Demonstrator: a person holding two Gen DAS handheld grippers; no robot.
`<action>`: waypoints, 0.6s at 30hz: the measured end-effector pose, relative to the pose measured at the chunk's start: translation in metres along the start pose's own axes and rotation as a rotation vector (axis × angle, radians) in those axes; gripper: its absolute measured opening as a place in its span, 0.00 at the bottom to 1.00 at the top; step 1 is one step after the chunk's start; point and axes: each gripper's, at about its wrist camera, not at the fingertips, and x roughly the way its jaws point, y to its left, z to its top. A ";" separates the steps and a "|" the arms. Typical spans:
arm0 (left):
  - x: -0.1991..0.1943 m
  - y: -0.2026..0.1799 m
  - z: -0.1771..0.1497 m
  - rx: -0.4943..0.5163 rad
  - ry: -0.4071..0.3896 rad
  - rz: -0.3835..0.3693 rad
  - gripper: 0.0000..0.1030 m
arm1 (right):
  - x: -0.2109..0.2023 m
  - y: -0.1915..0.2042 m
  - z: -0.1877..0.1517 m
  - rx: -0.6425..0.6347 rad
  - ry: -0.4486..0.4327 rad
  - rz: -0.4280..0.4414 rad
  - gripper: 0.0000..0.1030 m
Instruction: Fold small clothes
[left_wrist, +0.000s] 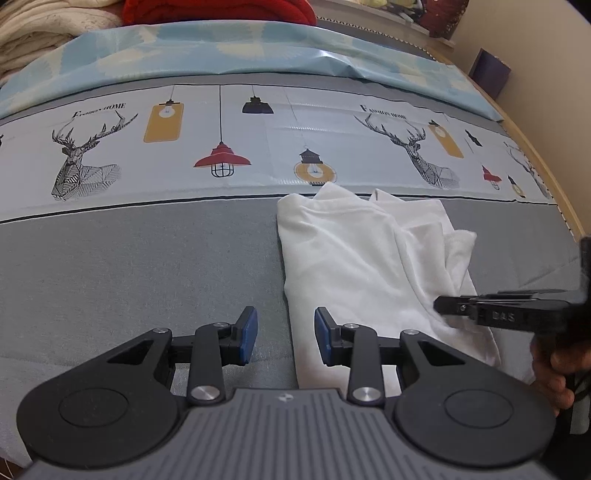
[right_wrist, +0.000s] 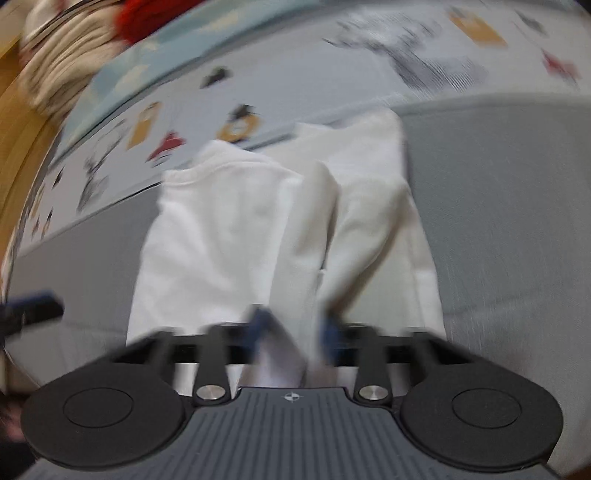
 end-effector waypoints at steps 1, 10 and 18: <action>0.001 -0.001 0.000 0.002 0.000 -0.002 0.36 | -0.005 0.005 -0.001 -0.054 -0.028 0.003 0.13; 0.013 -0.025 0.002 0.066 0.032 -0.041 0.36 | -0.075 -0.026 0.010 -0.013 -0.455 -0.157 0.10; 0.028 -0.043 -0.002 0.124 0.064 -0.021 0.37 | -0.059 -0.060 0.006 0.102 -0.207 0.009 0.54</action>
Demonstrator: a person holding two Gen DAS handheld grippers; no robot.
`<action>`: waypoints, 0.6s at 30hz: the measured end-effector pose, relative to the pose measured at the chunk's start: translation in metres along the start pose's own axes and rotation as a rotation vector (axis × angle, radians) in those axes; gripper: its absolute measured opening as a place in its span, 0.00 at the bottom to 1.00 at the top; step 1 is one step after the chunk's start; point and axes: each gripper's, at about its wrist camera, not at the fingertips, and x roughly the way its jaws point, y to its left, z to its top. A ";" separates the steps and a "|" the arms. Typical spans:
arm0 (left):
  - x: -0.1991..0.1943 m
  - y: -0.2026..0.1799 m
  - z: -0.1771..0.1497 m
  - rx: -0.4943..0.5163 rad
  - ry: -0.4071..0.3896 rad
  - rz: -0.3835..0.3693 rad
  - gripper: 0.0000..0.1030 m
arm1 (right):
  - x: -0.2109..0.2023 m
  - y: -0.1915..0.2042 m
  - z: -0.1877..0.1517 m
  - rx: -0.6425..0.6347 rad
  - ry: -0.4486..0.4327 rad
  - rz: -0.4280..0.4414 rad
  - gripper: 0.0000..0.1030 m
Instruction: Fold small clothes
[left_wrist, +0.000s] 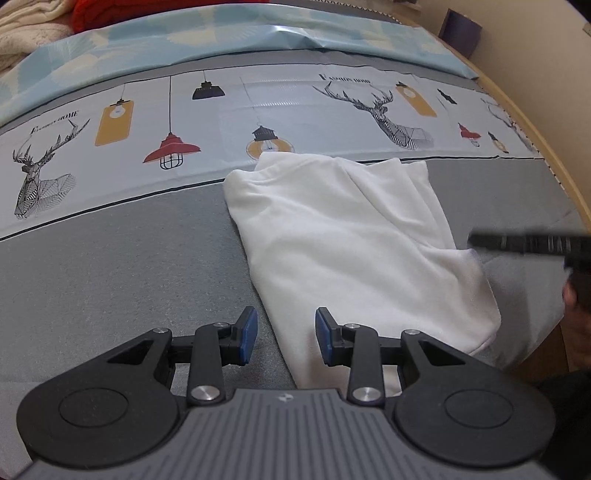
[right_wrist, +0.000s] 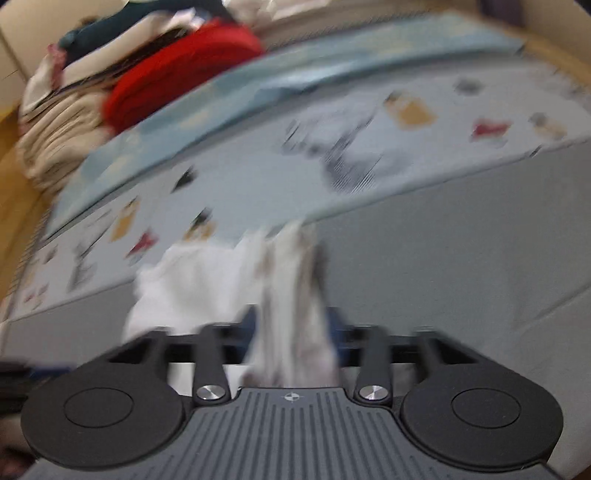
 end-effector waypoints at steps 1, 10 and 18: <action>0.001 -0.001 0.000 -0.001 0.002 0.002 0.38 | 0.003 0.002 -0.003 -0.011 0.052 0.036 0.53; 0.011 -0.012 -0.003 0.021 0.037 0.011 0.38 | 0.002 0.031 -0.038 -0.291 0.213 0.062 0.03; 0.017 -0.029 -0.007 0.073 0.058 -0.018 0.38 | -0.043 -0.007 -0.036 -0.261 0.164 0.127 0.03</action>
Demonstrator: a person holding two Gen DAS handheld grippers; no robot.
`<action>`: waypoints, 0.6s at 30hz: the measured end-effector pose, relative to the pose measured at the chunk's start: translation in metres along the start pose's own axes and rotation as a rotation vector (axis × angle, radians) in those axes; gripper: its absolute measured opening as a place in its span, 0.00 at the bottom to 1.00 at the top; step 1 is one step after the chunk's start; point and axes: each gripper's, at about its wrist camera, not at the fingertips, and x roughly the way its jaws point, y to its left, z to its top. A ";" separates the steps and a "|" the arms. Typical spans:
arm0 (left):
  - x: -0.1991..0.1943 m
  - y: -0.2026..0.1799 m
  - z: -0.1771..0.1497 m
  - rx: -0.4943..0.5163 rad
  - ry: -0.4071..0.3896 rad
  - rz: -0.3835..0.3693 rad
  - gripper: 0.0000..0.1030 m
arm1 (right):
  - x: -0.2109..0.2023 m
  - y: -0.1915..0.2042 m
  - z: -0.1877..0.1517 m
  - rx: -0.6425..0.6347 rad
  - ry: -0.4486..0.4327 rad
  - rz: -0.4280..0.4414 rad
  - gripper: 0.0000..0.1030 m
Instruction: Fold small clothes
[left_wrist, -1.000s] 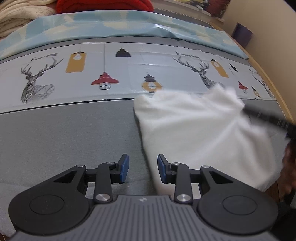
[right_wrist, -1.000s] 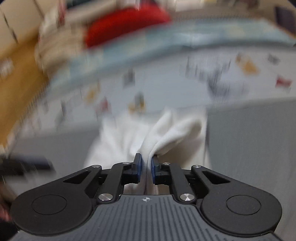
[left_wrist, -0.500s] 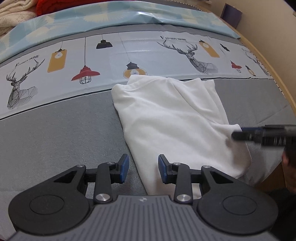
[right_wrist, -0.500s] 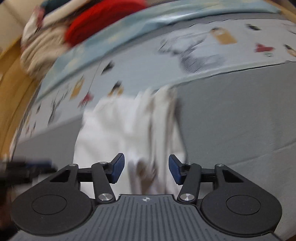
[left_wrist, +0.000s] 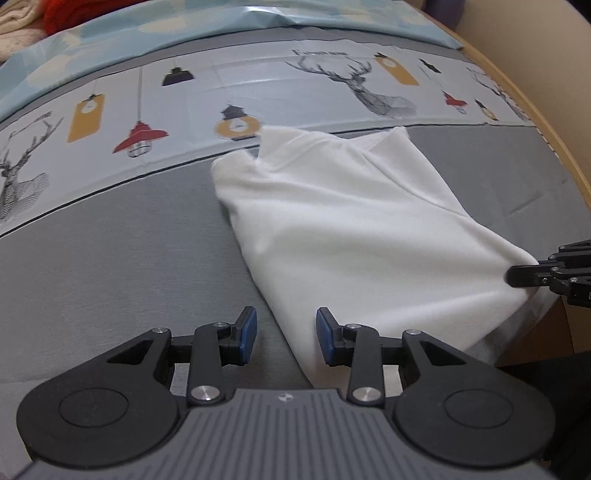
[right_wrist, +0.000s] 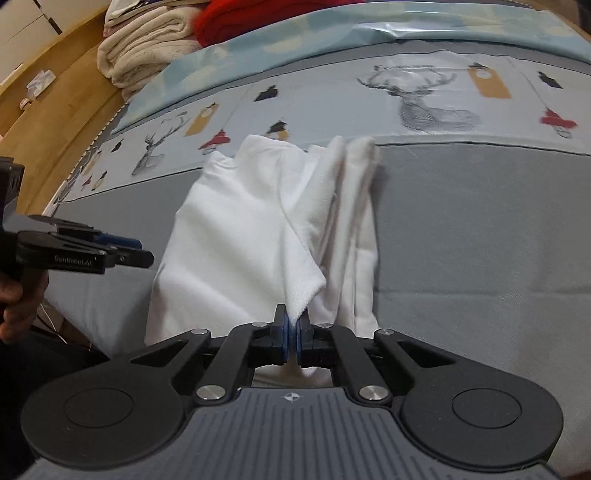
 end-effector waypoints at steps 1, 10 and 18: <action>0.001 -0.003 0.000 0.006 0.004 -0.010 0.38 | -0.005 -0.002 -0.003 -0.004 -0.004 -0.002 0.03; 0.029 -0.026 -0.013 0.111 0.119 -0.041 0.52 | 0.015 -0.001 -0.007 -0.017 0.079 -0.141 0.15; 0.034 0.000 -0.015 -0.002 0.098 -0.092 0.60 | 0.031 -0.007 0.004 0.033 0.045 -0.238 0.29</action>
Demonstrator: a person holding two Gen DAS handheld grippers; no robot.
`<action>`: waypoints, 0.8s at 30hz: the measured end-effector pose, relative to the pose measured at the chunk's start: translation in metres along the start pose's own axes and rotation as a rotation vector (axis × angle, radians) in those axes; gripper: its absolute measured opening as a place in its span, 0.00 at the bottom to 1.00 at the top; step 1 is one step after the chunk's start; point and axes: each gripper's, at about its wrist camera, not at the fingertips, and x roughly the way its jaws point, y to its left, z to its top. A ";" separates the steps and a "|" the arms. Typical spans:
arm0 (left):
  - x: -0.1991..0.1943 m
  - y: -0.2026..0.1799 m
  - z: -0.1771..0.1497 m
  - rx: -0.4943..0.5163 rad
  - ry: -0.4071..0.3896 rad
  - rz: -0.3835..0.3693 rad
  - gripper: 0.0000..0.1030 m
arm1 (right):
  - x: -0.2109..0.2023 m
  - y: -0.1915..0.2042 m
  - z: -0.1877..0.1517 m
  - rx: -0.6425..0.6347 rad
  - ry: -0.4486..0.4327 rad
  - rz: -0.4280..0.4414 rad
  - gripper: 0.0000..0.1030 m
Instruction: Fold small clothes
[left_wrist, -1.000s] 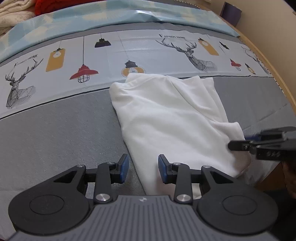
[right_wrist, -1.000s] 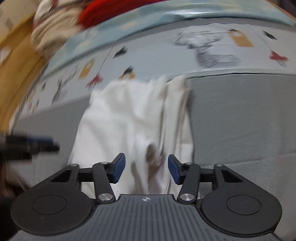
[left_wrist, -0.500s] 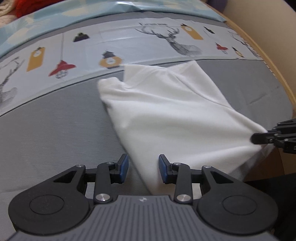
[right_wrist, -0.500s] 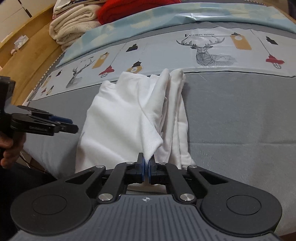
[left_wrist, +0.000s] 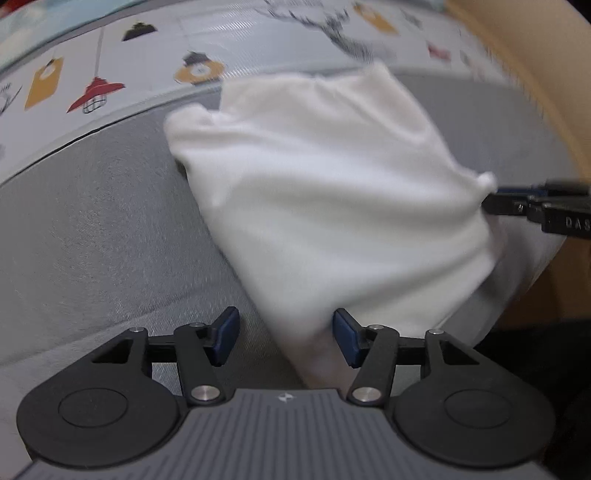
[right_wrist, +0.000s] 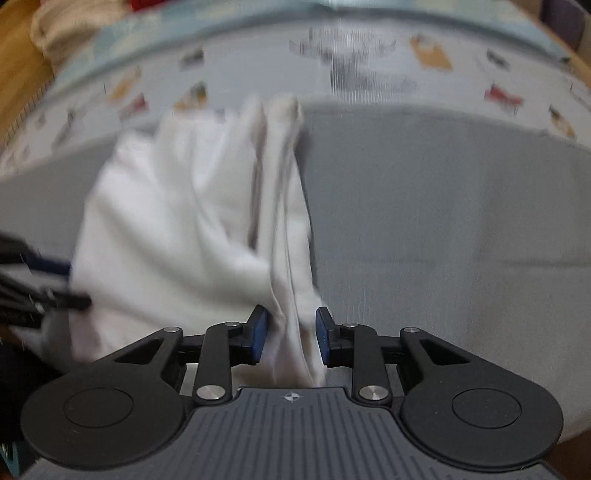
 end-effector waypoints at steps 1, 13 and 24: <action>-0.002 0.005 0.002 -0.032 -0.028 -0.020 0.60 | -0.005 -0.002 0.002 0.020 -0.046 0.029 0.30; 0.013 0.059 0.024 -0.447 -0.084 -0.105 0.62 | 0.001 0.008 0.048 0.157 -0.255 0.043 0.47; 0.030 0.059 0.040 -0.502 -0.054 -0.147 0.67 | 0.040 0.035 0.072 0.092 -0.233 -0.105 0.00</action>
